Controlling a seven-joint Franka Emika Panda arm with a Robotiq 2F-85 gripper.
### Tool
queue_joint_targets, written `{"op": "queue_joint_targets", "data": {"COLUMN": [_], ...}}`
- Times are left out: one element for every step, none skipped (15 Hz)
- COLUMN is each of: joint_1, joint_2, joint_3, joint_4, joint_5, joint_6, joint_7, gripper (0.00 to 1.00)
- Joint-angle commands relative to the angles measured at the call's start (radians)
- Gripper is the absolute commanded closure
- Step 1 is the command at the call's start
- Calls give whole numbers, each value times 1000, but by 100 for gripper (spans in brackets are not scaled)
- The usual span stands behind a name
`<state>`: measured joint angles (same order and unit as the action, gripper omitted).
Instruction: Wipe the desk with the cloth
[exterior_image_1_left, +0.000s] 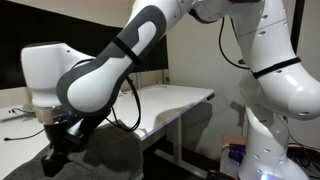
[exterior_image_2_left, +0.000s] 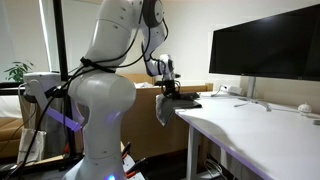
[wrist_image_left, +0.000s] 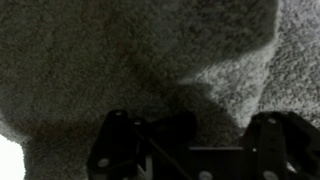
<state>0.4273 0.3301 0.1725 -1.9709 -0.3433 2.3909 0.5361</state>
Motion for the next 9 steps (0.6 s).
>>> {"op": "queue_joint_targets", "data": {"joint_1": [75, 94, 107, 122, 134, 146, 158, 167, 174], "joint_2": [141, 166, 187, 212, 231, 253, 272, 289, 304], "joint_3": [-26, -38, -47, -60, -69, -79, -91, -103, -113], "joint_4": [160, 206, 242, 285, 321, 361, 394, 430, 460], "joint_5": [-50, -62, -64, -75, -75, -77, -80, -79, -75], "joint_6": [-25, -38, -46, -56, -69, -82, -90, -106, -119], "joint_7": [101, 118, 128, 140, 143, 146, 146, 141, 136], "gripper": [92, 93, 93, 93, 93, 92, 92, 93, 93]}}
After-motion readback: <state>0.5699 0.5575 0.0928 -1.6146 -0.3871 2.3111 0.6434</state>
